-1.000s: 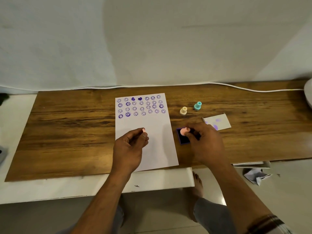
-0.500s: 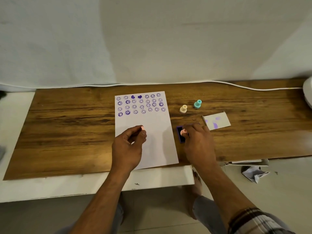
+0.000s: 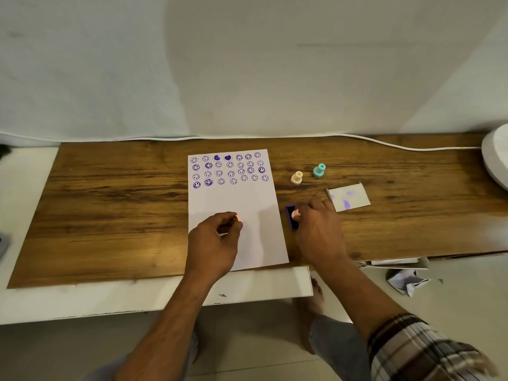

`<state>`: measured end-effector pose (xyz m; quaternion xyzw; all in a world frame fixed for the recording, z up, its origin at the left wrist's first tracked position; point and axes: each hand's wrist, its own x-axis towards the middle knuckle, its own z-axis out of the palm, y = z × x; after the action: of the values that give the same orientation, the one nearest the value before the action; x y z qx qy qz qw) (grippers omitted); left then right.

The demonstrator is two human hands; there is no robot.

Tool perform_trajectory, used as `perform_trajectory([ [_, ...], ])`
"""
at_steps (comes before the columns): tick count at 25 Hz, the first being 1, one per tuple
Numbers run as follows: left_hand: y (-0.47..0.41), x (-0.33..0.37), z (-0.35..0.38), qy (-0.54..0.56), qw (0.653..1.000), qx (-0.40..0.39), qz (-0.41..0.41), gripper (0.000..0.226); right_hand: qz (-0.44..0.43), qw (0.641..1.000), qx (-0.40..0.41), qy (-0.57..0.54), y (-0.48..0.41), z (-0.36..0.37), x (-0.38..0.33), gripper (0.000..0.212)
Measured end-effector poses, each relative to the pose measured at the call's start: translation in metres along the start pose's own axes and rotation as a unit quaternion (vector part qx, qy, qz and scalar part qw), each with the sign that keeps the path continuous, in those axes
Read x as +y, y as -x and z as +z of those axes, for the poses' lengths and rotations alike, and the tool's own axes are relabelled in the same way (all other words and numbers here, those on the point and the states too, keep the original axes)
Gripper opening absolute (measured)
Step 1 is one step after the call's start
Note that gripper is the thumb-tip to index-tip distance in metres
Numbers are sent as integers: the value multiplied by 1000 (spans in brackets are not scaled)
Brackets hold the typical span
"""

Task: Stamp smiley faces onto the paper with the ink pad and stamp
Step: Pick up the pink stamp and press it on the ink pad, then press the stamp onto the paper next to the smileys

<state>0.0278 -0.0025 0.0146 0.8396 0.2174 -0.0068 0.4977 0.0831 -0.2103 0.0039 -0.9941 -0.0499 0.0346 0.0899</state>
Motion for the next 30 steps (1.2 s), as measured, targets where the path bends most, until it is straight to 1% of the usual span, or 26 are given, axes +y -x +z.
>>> perform_trajectory([
  [4,2,2,-4,-47,999,-3,18,32,33,999,-7,-1,0,2,-6,49],
  [7,4,3,-7,-99,994,-21,36,31,64,998,-6,-23,0,3,-9,53],
  [9,5,3,-10,-134,989,-42,49,29,67,997,-21,-7,-1,1,-11,53],
  [11,4,1,-14,-167,982,-59,60,26,50,998,-22,27,-1,-3,-10,46],
  [12,2,-1,-18,-176,981,-60,60,25,32,999,2,23,-1,-5,-11,37],
  [13,-1,-3,-23,-177,981,-55,55,25,9,999,40,-10,0,-7,-13,28],
  [14,-5,-4,-29,-170,983,-46,44,26,-13,994,79,-71,-1,-8,-21,23],
  [15,-9,-6,-37,-160,986,-34,30,27,-24,984,94,-149,-3,-8,-35,23],
  [17,-15,-11,-51,-159,987,-22,1,32,-5,948,59,-313,-15,-8,-79,26],
  [18,-16,-14,-56,-173,985,-30,-7,35,1,931,41,-362,-23,-6,-100,25],
  [19,-16,-17,-60,-192,980,-47,-12,38,-9,926,27,-377,-33,-2,-120,24],
  [20,-16,-20,-62,-212,975,-69,-17,41,-33,932,13,-362,-43,4,-136,22],
  [23,-15,-27,-66,-254,959,-119,-32,47,-106,960,-18,-259,-64,22,-162,23],
  [26,-17,-28,-67,-262,957,-124,-25,47,-148,971,-21,-187,-74,35,-169,25],
  [30,-18,-31,-66,-262,956,-127,-26,46,-192,970,2,-151,-77,45,-172,24],
])
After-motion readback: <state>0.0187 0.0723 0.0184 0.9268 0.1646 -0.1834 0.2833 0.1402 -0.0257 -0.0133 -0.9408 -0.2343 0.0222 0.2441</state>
